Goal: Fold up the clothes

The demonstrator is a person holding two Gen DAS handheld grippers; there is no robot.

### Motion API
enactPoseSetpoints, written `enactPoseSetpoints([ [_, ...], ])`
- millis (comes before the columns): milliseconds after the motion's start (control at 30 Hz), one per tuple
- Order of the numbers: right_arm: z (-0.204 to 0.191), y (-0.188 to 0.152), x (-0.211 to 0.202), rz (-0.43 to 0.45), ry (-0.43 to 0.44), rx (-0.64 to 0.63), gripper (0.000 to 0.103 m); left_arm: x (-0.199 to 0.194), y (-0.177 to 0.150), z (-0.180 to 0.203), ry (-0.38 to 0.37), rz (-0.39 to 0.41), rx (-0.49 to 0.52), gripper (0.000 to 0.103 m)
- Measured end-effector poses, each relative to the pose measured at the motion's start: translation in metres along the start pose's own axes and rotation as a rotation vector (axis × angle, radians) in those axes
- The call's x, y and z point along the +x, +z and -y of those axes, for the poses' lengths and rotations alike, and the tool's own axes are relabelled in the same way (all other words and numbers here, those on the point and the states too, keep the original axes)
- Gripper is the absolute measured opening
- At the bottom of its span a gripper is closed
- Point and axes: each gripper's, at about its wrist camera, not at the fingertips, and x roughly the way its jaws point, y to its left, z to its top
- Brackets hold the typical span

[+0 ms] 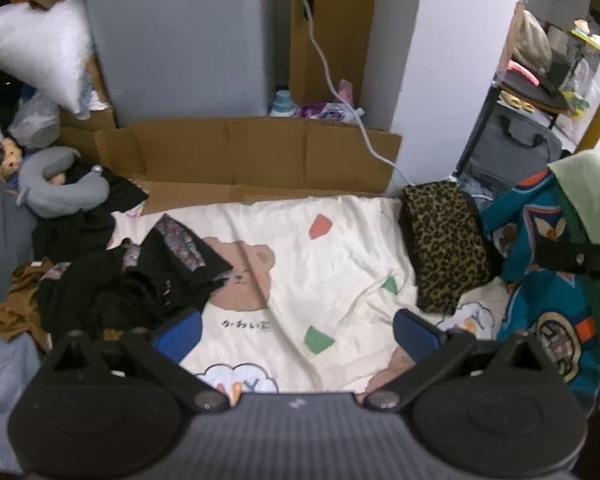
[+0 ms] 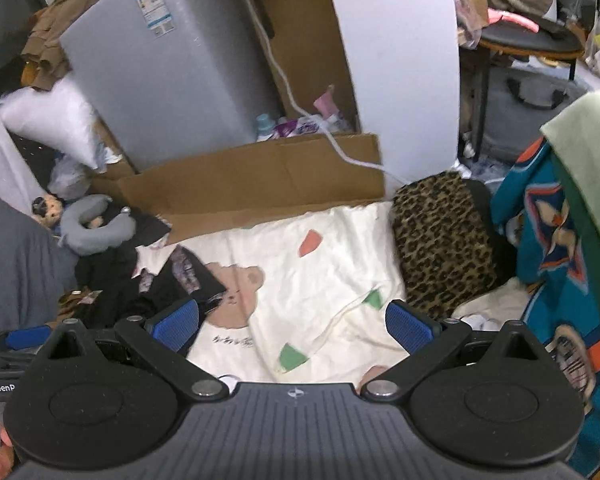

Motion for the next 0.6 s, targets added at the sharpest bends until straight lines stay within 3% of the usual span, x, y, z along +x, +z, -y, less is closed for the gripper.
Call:
enactPoseSetpoints([
  [300, -0.008, -0.025, -0.015, 0.074, -0.032, -0.043, 0.103, -0.009, -0.02, -0.005, 0.024, 0.007, -0.044, 0.103],
  [600, -0.005, -0.048, -0.011, 0.077, -0.048, -0.071, 0.103, -0.007, -0.035, -0.006, 0.061, 0.037, -0.066, 0.103],
])
